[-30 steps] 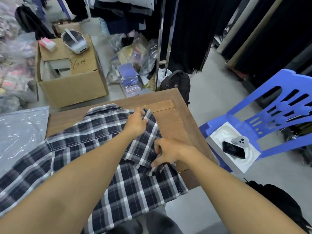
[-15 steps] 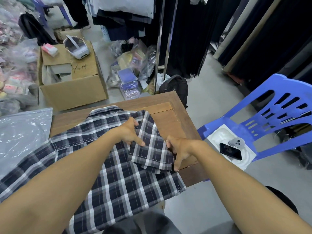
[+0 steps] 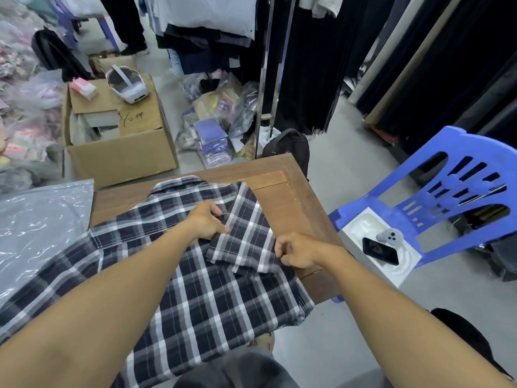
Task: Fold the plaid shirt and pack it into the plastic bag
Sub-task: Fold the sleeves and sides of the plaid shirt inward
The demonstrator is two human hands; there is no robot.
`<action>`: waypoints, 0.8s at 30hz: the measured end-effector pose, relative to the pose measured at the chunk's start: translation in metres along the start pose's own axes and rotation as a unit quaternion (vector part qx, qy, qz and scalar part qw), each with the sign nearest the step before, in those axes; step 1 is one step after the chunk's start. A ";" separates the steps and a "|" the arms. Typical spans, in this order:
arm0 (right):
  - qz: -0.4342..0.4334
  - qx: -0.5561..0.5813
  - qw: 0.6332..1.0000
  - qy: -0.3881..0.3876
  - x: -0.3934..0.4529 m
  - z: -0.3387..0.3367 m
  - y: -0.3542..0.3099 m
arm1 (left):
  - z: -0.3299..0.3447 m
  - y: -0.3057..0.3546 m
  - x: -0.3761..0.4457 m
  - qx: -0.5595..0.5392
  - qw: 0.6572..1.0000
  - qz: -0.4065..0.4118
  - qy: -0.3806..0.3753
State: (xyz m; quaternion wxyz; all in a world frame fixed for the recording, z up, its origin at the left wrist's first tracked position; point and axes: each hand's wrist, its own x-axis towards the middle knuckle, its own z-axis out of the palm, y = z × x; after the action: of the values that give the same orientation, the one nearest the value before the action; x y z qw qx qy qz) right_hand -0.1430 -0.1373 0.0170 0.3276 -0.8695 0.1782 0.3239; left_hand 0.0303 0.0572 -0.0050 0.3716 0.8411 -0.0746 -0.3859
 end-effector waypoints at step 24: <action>-0.018 0.044 0.991 0.127 0.064 -0.043 -0.040 | -0.011 0.006 0.017 0.232 0.940 0.220 0.117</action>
State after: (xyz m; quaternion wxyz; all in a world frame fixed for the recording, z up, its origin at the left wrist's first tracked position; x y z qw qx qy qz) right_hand -0.0563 -0.1438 0.0164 0.3463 -0.8914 0.2166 0.1963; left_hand 0.0502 0.0520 -0.0063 0.2476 0.9059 -0.3012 -0.1653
